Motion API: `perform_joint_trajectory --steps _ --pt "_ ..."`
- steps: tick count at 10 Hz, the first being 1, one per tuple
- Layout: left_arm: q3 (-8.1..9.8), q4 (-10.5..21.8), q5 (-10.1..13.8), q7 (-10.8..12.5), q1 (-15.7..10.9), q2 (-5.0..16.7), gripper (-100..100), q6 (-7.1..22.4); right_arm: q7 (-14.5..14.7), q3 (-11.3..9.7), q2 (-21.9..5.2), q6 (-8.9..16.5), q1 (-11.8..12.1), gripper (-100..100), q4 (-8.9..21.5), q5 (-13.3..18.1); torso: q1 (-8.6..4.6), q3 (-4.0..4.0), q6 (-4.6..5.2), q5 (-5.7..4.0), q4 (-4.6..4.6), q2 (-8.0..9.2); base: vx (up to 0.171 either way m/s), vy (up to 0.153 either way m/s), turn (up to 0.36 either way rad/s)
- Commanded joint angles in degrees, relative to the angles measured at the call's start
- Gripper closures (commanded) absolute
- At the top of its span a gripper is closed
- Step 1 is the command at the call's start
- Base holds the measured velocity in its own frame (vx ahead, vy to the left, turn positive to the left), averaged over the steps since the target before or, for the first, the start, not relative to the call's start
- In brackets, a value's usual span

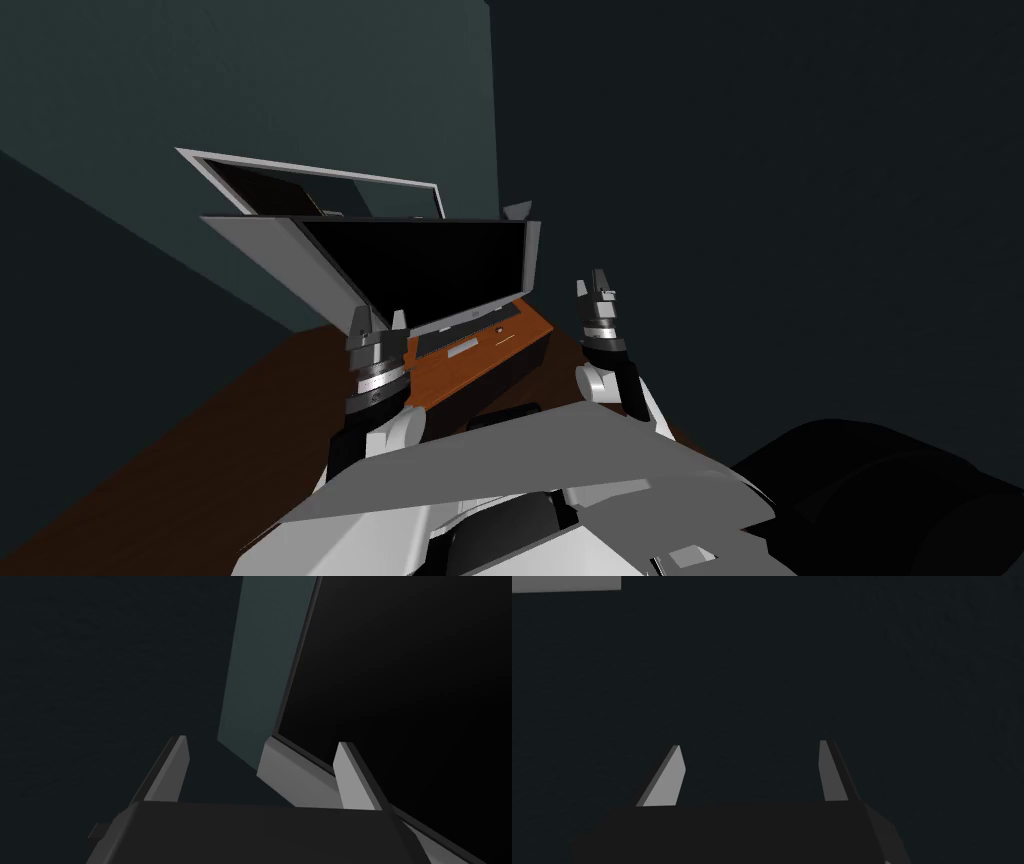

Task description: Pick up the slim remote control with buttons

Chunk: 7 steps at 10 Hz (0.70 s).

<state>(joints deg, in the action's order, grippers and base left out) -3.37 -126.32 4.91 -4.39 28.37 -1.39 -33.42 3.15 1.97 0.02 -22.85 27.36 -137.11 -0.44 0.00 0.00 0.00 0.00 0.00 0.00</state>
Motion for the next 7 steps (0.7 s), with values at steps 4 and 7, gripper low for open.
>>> perform_joint_trajectory --steps 4,7 --pt "2.35 4.2 3.6 3.7 -0.4 4.6 -100 6.0 0.0 0.0 0.0 0.0 0.0 0 0.0 0.0 0.06 0.06 0.01 0.02 0.02 0.11 -0.027 0.009 -0.125" --pt "4.02 7.0 5.7 6.1 -0.8 6.8 -100 9.8 0.0 0.0 0.0 0.0 0.0 0 0.0 0.0 0.09 0.04 -0.01 0.02 0.01 0.06 -0.016 0.016 -0.099"
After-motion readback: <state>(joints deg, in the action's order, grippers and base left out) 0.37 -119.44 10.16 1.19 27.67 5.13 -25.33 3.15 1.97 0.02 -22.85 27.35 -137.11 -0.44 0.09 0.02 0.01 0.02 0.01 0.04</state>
